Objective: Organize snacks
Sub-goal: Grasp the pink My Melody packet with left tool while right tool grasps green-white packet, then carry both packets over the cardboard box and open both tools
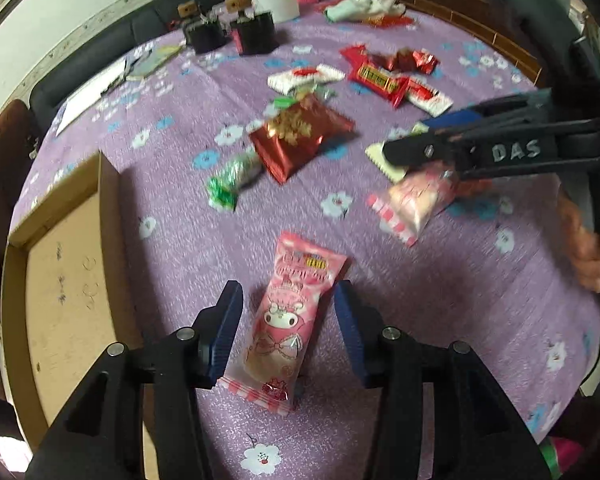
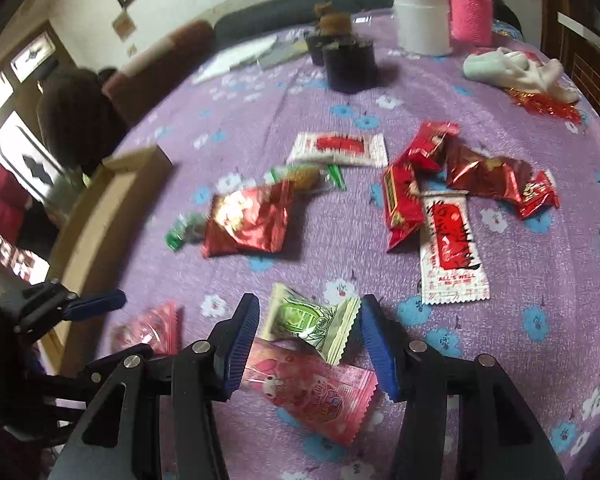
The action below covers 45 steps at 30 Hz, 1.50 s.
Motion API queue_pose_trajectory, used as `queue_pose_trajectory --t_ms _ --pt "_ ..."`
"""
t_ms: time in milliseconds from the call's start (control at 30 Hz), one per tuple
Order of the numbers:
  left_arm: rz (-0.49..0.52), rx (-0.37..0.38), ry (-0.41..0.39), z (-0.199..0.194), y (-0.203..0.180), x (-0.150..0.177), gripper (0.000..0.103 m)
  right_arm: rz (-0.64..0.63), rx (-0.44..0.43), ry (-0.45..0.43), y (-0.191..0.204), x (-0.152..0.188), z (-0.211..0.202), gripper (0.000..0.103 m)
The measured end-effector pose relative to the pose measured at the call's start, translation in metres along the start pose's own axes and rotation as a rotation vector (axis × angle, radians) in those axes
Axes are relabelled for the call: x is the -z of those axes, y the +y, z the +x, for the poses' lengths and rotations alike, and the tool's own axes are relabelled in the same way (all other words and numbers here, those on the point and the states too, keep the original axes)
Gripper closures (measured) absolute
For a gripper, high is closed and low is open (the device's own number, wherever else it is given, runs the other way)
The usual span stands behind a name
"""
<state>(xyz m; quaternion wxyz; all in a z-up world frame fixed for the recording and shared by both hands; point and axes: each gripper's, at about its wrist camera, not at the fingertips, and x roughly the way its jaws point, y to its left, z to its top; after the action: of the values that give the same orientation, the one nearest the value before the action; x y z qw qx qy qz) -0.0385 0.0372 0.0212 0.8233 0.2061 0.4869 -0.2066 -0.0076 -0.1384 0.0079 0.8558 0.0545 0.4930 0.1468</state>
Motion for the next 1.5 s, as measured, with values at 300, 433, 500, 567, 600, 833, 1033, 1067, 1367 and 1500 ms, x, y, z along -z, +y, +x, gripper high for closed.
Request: queue_pose_trajectory --t_ms 300,433,500,567,600,833,1033,1067,1367,1500 --pt "-0.131 0.09 -0.043 -0.007 0.008 0.016 0.083 -0.042 0.016 -0.022 0.019 0.005 0.0 0.076" --pt "-0.21 0.149 -0.091 -0.027 0.019 0.023 0.083 -0.025 -0.016 -0.058 0.025 0.007 -0.012 0.079" --pt "-0.252 0.183 -0.123 -0.042 0.028 0.026 0.083 -0.017 -0.033 -0.081 0.028 0.007 -0.021 0.079" --pt "-0.3 0.212 -0.153 -0.059 0.041 0.029 0.083 -0.009 -0.049 -0.105 0.033 0.005 -0.031 0.079" --pt "-0.323 0.22 -0.167 -0.066 0.048 0.031 0.083 -0.006 -0.059 -0.118 0.036 0.003 -0.036 0.079" --pt "-0.472 0.139 -0.238 -0.103 0.123 0.032 0.082 -0.022 -0.18 -0.175 0.079 -0.025 -0.063 0.079" --pt "-0.636 0.128 -0.204 -0.075 0.196 0.03 0.082 -0.064 -0.238 -0.173 0.149 -0.062 -0.037 0.079" --pt "-0.662 0.122 -0.189 -0.064 0.207 0.03 0.082 -0.07 -0.239 -0.167 0.159 -0.067 -0.029 0.079" --pt "-0.81 0.131 -0.144 0.001 0.253 0.028 0.082 -0.11 -0.145 -0.103 0.218 -0.108 0.061 0.079" --pt "-0.828 0.131 -0.141 0.011 0.258 0.023 0.082 -0.093 -0.124 -0.082 0.217 -0.114 0.085 0.079"
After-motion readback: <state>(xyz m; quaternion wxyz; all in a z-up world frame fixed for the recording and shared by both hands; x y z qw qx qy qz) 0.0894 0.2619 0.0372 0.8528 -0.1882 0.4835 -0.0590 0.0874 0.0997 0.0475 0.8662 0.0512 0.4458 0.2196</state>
